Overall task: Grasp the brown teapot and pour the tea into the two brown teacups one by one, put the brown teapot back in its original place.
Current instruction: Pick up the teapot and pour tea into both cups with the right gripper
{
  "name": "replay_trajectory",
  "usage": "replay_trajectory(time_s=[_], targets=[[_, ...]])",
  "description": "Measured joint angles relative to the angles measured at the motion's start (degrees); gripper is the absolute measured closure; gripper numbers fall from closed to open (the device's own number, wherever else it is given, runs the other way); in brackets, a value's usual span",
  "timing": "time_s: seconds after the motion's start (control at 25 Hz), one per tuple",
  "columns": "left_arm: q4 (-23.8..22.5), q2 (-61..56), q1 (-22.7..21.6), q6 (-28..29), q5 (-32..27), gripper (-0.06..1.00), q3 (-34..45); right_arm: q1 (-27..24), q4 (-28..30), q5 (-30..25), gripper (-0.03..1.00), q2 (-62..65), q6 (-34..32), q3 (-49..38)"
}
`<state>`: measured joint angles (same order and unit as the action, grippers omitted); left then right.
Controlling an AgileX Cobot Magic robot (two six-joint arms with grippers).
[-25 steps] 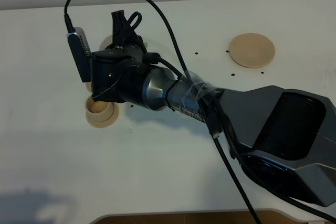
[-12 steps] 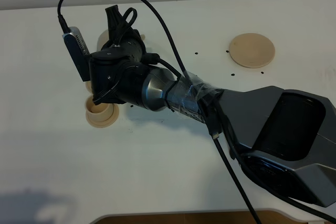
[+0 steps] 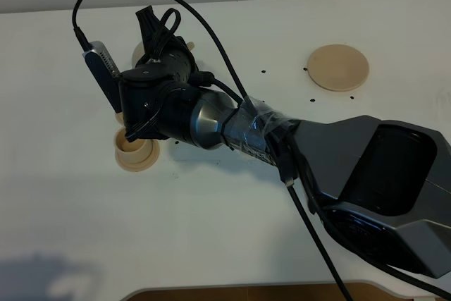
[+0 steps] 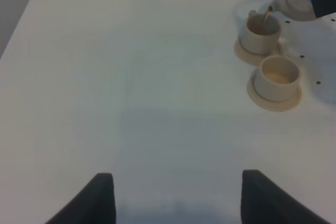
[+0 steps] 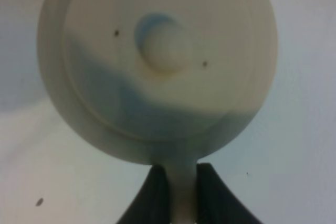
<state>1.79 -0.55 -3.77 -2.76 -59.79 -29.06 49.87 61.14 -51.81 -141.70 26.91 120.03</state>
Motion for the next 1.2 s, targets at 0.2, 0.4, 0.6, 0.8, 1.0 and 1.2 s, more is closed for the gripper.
replay_trajectory(time_s=[0.2, 0.4, 0.6, 0.8, 1.0, 1.2], targets=[[0.0, 0.0, 0.0, 0.0, 0.0, 0.39, 0.0, 0.0, 0.41, 0.0, 0.85, 0.0, 1.51, 0.0], [0.0, 0.0, 0.0, 0.0, 0.0, 0.39, 0.0, -0.09, 1.8, 0.31, 0.85, 0.0, 1.57, 0.0], [0.0, 0.0, 0.0, 0.0, 0.0, 0.39, 0.0, -0.86, 2.48, 0.7, 0.85, 0.0, 1.67, 0.0], [0.0, 0.0, 0.0, 0.0, 0.0, 0.39, 0.0, -1.41, 2.94, 0.87, 0.85, 0.0, 1.75, 0.0], [-0.06, 0.0, 0.0, 0.0, 0.0, 0.39, 0.0, -1.59, 3.78, 0.87, 0.85, 0.0, 1.9, 0.0], [-0.06, 0.0, 0.0, 0.0, 0.0, 0.39, 0.0, -1.59, 3.91, 0.87, 0.85, 0.0, 3.32, 0.0]])
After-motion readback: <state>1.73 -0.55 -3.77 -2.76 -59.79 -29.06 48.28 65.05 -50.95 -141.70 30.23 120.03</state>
